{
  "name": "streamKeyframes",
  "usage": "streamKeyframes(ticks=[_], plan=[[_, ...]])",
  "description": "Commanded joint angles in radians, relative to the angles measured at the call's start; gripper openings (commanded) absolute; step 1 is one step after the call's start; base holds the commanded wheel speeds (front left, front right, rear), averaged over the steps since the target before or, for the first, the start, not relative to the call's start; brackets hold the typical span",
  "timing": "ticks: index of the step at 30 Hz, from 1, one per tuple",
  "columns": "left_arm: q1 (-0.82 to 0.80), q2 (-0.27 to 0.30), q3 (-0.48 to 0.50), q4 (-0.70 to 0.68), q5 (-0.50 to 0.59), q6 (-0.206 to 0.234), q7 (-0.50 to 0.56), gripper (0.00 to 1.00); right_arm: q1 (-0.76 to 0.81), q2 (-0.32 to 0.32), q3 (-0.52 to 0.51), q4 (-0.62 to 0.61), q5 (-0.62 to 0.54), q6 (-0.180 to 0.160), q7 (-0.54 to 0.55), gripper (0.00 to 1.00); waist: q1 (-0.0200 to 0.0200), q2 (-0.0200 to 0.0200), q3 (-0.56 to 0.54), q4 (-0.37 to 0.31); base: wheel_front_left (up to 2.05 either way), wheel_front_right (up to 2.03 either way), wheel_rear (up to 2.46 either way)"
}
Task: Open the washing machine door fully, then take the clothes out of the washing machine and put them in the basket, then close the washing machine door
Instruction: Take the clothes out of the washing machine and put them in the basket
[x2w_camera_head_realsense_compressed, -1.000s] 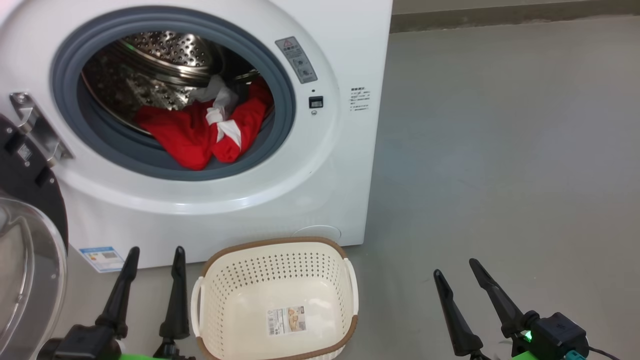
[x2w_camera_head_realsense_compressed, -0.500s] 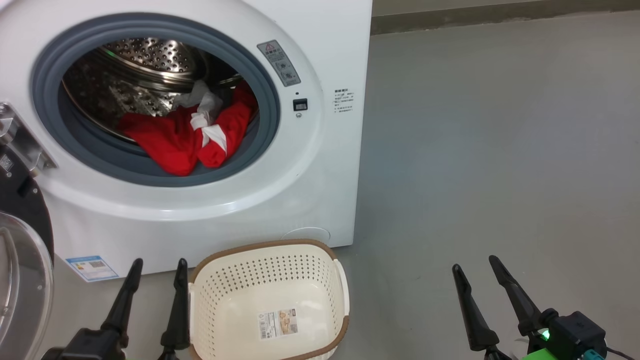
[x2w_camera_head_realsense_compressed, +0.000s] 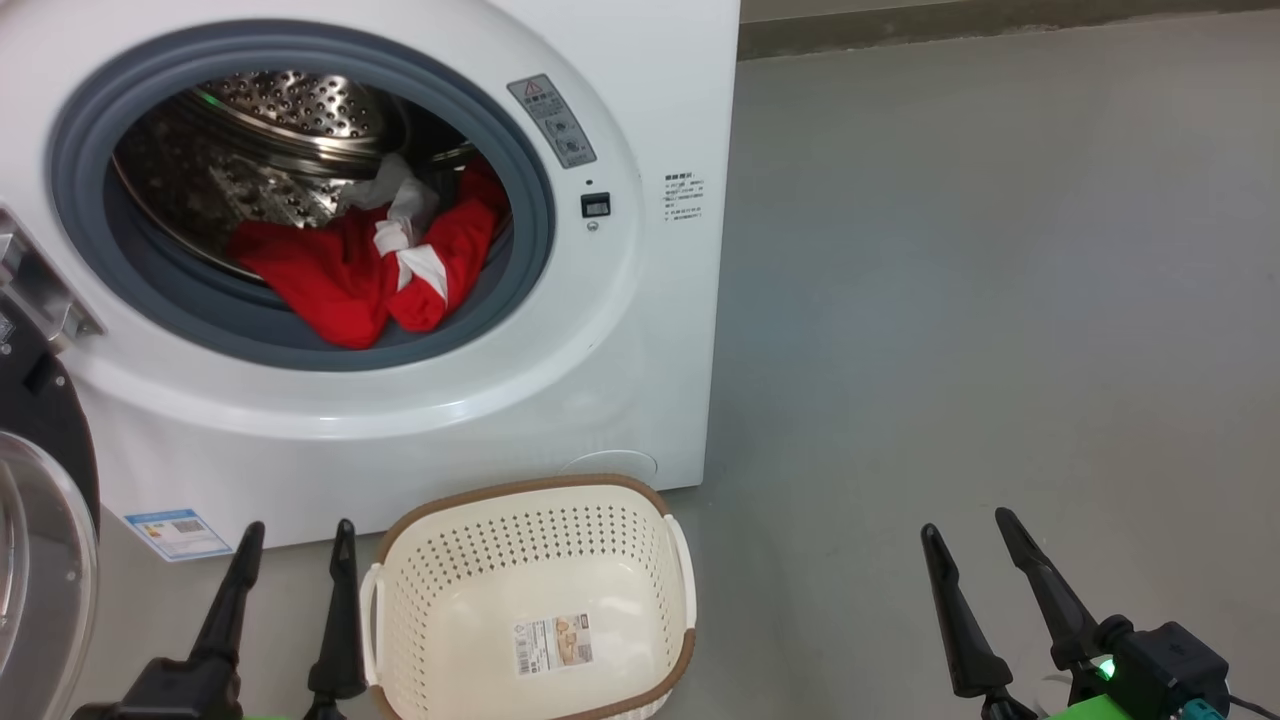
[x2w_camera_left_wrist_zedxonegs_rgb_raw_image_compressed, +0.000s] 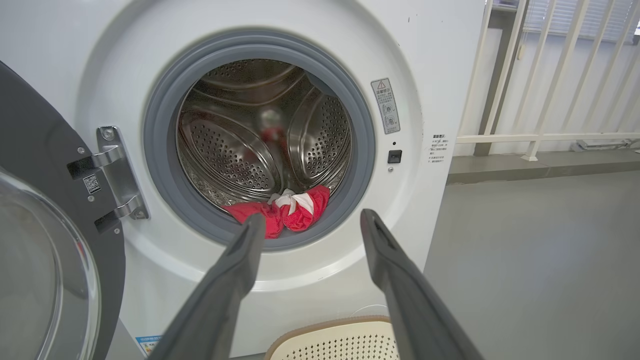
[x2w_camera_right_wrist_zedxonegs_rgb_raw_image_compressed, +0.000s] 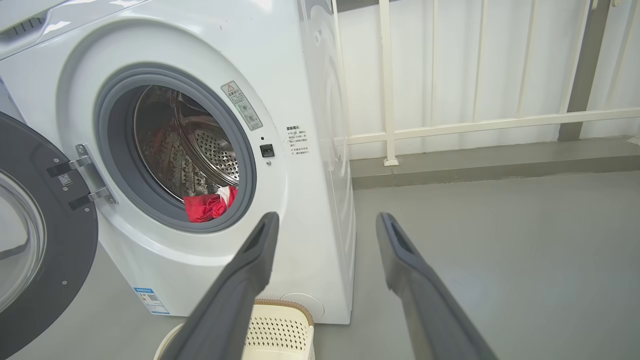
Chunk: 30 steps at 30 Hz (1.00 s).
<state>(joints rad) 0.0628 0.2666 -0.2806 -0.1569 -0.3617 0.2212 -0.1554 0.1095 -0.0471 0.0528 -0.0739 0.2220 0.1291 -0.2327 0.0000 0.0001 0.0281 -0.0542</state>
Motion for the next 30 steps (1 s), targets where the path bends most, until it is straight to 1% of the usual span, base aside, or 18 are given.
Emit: streamKeyframes(ticks=[1,12,17,30], plan=[[-0.027,0.019,0.04,-0.019,0.01,0.009,-0.002,1.0,-0.015,-0.003,0.021,-0.027,0.001,0.002,-0.013,1.0,0.0,-0.0001,0.001,0.0,0.69,-0.69,0.0],[-0.026,0.021,0.037,-0.012,0.003,0.009,-0.01,1.0,-0.014,-0.003,0.023,-0.025,-0.001,0.002,-0.013,1.0,0.0,-0.0001,-0.006,0.003,0.95,-0.95,0.0],[-0.029,0.027,0.03,-0.019,-0.008,-0.008,-0.015,1.0,-0.012,-0.003,0.023,-0.028,0.0,0.002,-0.012,1.0,0.0,-0.0001,-0.003,0.005,0.14,-0.14,0.0],[-0.026,0.023,0.026,-0.028,-0.003,0.011,-0.02,1.0,-0.009,-0.003,0.021,-0.033,-0.004,0.002,-0.01,1.0,0.0,-0.0001,-0.008,0.005,0.0,0.0,0.0]])
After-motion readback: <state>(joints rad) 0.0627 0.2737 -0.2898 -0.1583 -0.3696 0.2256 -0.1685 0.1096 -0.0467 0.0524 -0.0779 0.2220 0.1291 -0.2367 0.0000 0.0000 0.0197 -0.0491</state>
